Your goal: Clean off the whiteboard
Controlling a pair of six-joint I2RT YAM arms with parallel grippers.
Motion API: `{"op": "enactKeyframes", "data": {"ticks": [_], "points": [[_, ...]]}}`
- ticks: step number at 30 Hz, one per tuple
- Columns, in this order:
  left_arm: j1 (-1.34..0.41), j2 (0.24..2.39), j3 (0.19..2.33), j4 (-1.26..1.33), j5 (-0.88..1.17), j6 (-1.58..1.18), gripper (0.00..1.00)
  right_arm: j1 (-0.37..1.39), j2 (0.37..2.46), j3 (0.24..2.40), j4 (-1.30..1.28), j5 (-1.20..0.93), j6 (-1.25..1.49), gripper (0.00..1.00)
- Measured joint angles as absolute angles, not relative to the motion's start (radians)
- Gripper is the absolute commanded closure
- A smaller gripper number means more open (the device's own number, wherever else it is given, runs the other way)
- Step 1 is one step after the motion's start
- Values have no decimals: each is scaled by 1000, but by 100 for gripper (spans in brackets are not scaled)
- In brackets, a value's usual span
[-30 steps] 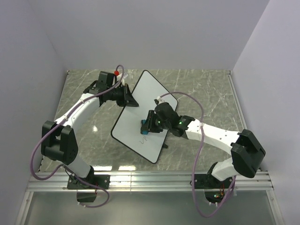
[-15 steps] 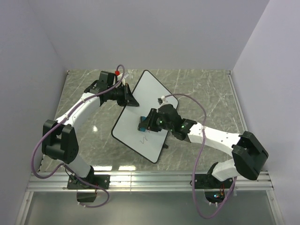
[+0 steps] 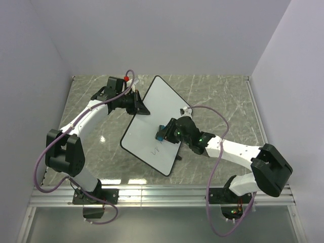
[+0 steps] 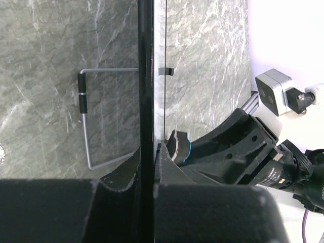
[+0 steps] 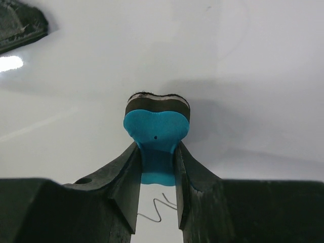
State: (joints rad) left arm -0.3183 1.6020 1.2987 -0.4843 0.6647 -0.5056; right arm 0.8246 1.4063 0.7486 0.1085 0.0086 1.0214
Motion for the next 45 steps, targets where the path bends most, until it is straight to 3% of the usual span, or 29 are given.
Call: {"op": "enactKeyframes", "data": {"ticks": [14, 28, 34, 45], "points": [[-319, 1617, 1321, -499, 667, -500, 100, 886, 1381, 727, 54, 180, 1051, 100], [-319, 1623, 1325, -497, 674, -498, 100, 898, 1321, 665, -99, 125, 1019, 100], [-319, 1636, 1333, -490, 691, -498, 100, 980, 1287, 675, -201, 93, 951, 100], [-327, 1651, 1335, -466, 703, -503, 100, 1057, 1394, 934, -242, 90, 857, 100]]}}
